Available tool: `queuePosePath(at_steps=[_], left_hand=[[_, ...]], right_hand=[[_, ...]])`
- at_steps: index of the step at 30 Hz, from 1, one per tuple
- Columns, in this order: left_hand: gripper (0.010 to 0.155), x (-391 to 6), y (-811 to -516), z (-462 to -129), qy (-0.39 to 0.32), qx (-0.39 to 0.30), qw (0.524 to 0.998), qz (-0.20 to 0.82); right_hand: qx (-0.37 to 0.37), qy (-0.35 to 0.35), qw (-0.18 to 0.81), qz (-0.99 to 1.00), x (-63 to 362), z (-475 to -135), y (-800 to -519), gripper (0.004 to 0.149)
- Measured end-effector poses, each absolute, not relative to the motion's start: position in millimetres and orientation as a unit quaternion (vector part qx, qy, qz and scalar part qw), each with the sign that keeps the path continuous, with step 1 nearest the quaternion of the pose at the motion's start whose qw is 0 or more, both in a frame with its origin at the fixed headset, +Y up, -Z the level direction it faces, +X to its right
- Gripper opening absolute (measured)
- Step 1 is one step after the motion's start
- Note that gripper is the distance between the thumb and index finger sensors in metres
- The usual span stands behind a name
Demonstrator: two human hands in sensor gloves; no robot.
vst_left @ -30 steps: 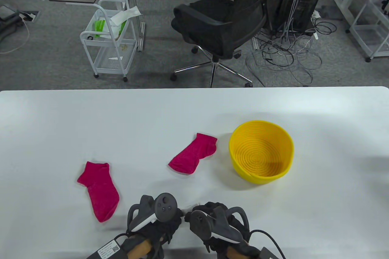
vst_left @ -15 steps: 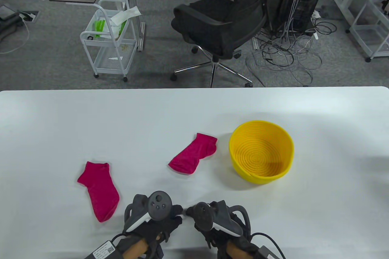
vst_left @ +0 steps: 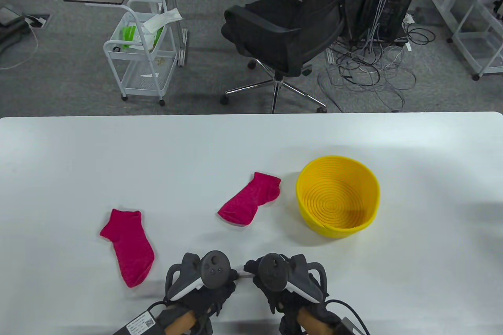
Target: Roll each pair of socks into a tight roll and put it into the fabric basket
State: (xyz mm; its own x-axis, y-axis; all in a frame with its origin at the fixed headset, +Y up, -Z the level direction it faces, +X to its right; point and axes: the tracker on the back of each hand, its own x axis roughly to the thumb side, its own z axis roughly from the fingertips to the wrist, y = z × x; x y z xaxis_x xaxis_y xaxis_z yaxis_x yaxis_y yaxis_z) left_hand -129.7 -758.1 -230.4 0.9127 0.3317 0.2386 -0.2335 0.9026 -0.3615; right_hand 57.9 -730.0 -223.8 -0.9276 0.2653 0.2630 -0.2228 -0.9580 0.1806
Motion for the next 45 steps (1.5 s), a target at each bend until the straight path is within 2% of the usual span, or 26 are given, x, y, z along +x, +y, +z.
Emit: queuePosePath(at_steps=[3,9,12,19,21,24,29,38,41,45], left_hand=[[0.043,-130.5,-758.8,-232.0,-0.146,-0.177,0.961,0.153],[0.042,-132.3,-760.2,-233.6,-0.145,-0.192,0.957,0.163],[0.042,-133.7,-761.8,-233.8,-0.144,-0.190,0.956,0.170],[0.049,-135.4,-748.7,-228.7,-0.142,-0.157,0.964,0.163],[0.050,-133.9,-745.8,-226.1,-0.143,-0.165,0.964,0.154],[0.056,-132.1,-749.8,-224.4,-0.139,-0.191,0.965,0.117],[0.061,-128.9,-757.3,-225.5,-0.147,-0.179,0.967,0.108],[0.053,-130.8,-760.6,-231.8,-0.152,-0.209,0.954,0.153],[0.052,-131.6,-760.9,-232.3,-0.153,-0.206,0.954,0.157],[0.051,-133.1,-762.0,-234.1,-0.149,-0.210,0.952,0.167]], right_hand=[[0.180,0.056,0.126,0.974,56.2,-217.2,-719.2,0.043],[0.230,0.089,0.060,0.967,42.9,-206.4,-723.4,0.043],[0.226,0.105,0.026,0.968,39.3,-206.7,-731.6,0.044],[0.196,0.135,0.026,0.971,41.2,-212.1,-742.6,0.049],[0.197,0.135,0.026,0.971,40.7,-211.9,-743.8,0.051],[0.194,0.140,0.022,0.971,40.0,-212.2,-746.5,0.055],[0.182,0.146,0.022,0.972,38.8,-214.0,-752.5,0.058],[0.187,0.146,0.033,0.971,38.0,-213.8,-748.3,0.054],[0.195,0.130,0.030,0.972,37.5,-211.0,-744.4,0.054],[0.218,0.070,0.034,0.973,34.3,-203.3,-729.6,0.053]])
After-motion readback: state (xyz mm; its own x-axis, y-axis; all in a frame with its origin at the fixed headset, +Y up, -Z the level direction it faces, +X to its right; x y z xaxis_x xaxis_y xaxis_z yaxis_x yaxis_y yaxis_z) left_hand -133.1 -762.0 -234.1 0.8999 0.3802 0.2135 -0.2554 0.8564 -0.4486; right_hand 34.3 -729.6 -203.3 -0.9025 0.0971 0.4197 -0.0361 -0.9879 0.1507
